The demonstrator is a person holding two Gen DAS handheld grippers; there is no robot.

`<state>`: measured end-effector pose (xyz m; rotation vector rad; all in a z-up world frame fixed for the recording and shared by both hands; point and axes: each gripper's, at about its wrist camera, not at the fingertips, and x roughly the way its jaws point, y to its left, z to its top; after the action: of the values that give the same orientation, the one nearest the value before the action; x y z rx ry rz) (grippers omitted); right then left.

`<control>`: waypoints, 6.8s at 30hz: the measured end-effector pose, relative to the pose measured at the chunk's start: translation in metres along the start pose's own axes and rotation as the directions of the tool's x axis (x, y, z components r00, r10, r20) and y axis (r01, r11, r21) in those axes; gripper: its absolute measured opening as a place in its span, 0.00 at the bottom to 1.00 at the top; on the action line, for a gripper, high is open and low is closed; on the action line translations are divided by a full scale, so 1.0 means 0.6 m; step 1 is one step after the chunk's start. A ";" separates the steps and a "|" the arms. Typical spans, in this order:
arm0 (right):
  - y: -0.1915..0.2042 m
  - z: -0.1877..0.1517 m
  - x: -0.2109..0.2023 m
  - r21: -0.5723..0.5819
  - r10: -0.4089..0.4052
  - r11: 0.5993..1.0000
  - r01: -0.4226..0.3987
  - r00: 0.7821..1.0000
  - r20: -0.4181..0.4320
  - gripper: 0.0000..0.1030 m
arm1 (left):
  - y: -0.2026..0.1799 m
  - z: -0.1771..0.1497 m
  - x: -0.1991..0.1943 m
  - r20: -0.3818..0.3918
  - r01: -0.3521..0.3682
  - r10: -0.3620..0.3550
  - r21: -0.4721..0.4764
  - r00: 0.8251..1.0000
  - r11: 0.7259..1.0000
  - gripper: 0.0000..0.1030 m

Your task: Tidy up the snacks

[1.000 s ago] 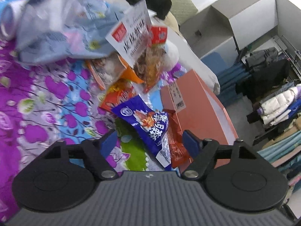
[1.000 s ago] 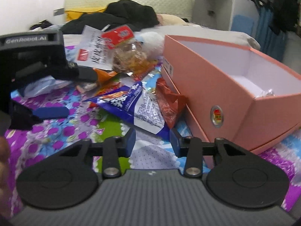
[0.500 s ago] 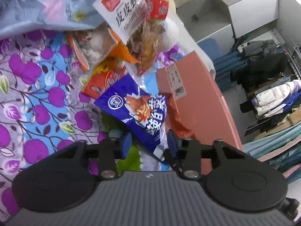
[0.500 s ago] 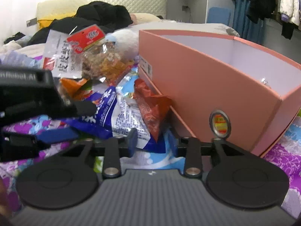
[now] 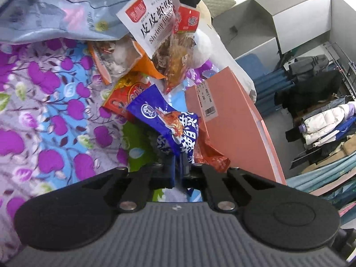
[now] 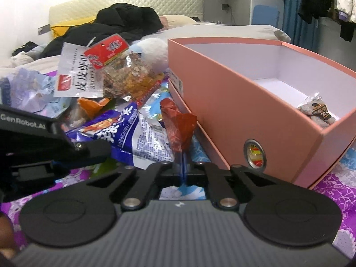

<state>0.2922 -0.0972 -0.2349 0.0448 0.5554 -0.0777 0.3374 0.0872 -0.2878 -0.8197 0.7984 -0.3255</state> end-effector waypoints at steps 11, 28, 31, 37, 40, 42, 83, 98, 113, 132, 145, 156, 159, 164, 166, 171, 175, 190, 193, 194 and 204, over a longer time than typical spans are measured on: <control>-0.014 -0.013 -0.080 -0.047 0.071 0.996 -0.071 0.997 -0.003 0.03 | 0.005 -0.057 -0.112 0.049 -0.045 0.047 -0.039 0.998 0.998 0.02; -0.069 -0.084 -0.149 -0.126 0.197 0.969 -0.212 0.973 -0.119 0.06 | -0.040 -0.098 -0.186 0.045 -0.189 0.187 0.065 0.981 0.980 0.18; -0.080 -0.084 -0.153 -0.124 0.202 0.968 -0.216 0.972 -0.118 0.06 | -0.060 -0.091 -0.176 0.055 -0.206 0.201 0.108 0.978 0.973 0.49; -0.098 -0.084 -0.153 -0.109 0.213 0.968 -0.227 0.969 -0.129 0.47 | -0.094 -0.089 -0.152 0.058 -0.296 0.291 0.201 0.955 0.934 0.67; -0.109 -0.085 -0.160 -0.085 0.244 0.964 -0.252 0.965 -0.095 0.76 | -0.103 -0.089 -0.150 0.089 -0.338 0.326 0.240 0.941 0.910 0.74; -0.108 -0.085 -0.163 -0.101 0.248 0.962 -0.255 0.966 -0.077 0.76 | -0.103 -0.088 -0.152 0.107 -0.348 0.332 0.238 0.937 0.907 0.80; -0.101 -0.104 -0.070 -0.202 0.287 0.938 -0.283 0.958 -0.008 0.39 | -0.098 -0.035 0.051 0.017 -0.465 0.498 0.386 0.867 0.797 0.84; -0.118 -0.097 -0.075 -0.190 0.281 0.941 -0.282 0.959 -0.031 0.17 | -0.109 -0.052 -0.016 0.081 -0.483 0.486 0.330 0.870 0.811 0.44; -0.121 -0.083 -0.110 -0.196 0.261 0.941 -0.275 0.961 -0.095 0.17 | -0.101 -0.122 -0.144 0.118 -0.496 0.483 0.264 0.868 0.827 0.39; -0.104 -0.046 -0.158 -0.235 0.261 0.931 -0.280 0.959 -0.110 0.17 | -0.123 -0.149 -0.197 0.092 -0.426 0.416 0.232 0.905 0.875 0.38; -0.126 0.098 -0.212 -0.266 0.290 0.929 -0.258 0.953 0.089 0.17 | -0.253 -0.055 -0.191 0.166 -0.352 0.316 0.289 0.934 0.890 0.38; -0.189 0.236 -0.199 -0.222 0.217 0.962 -0.161 0.943 0.254 0.17 | -0.409 0.054 -0.169 0.257 -0.278 0.187 0.385 0.948 0.880 0.38; -0.215 0.268 -0.185 -0.189 0.195 0.971 -0.146 0.942 0.272 0.17 | -0.441 0.068 -0.142 0.239 -0.247 0.159 0.405 0.958 0.880 0.38; -0.268 0.301 -0.143 -0.147 0.134 0.984 -0.103 0.966 0.220 0.17 | -0.479 0.060 -0.062 0.170 -0.221 0.160 0.442 0.972 0.869 0.38; -0.294 0.301 -0.120 -0.130 0.114 0.987 -0.091 0.978 0.177 0.17 | -0.482 0.059 -0.028 0.130 -0.202 0.160 0.435 0.978 0.878 0.38; -0.346 0.278 -0.064 -0.069 0.070 0.995 -0.065 0.995 0.076 0.17 | -0.470 0.054 0.052 0.056 -0.216 0.213 0.434 0.975 0.874 0.38; -0.371 0.250 -0.019 -0.033 0.074 0.997 -0.075 0.997 -0.024 0.17 | -0.461 0.045 0.101 0.007 -0.232 0.256 0.450 0.967 0.862 0.38; -0.395 0.189 0.016 0.017 0.134 0.991 -0.133 0.987 -0.094 0.61 | -0.454 0.004 0.134 0.010 -0.267 0.299 0.482 0.954 0.835 0.84; -0.392 0.191 0.009 -0.013 0.124 0.992 -0.125 0.990 -0.073 0.61 | -0.455 0.003 0.116 0.032 -0.272 0.292 0.477 0.956 0.836 0.84; -0.391 0.192 0.004 -0.022 0.124 0.992 -0.125 0.990 -0.063 0.61 | -0.456 0.003 0.109 0.036 -0.280 0.299 0.472 0.953 0.836 0.84; -0.379 0.227 -0.033 -0.052 0.147 0.988 -0.146 0.989 0.006 0.61 | -0.487 0.026 -0.003 0.161 -0.299 0.252 0.482 0.954 0.824 0.84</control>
<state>0.3276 -0.3313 -0.1135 0.0346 0.5421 0.0796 0.3585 -0.0954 -0.0598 -0.2176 0.6906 -0.2187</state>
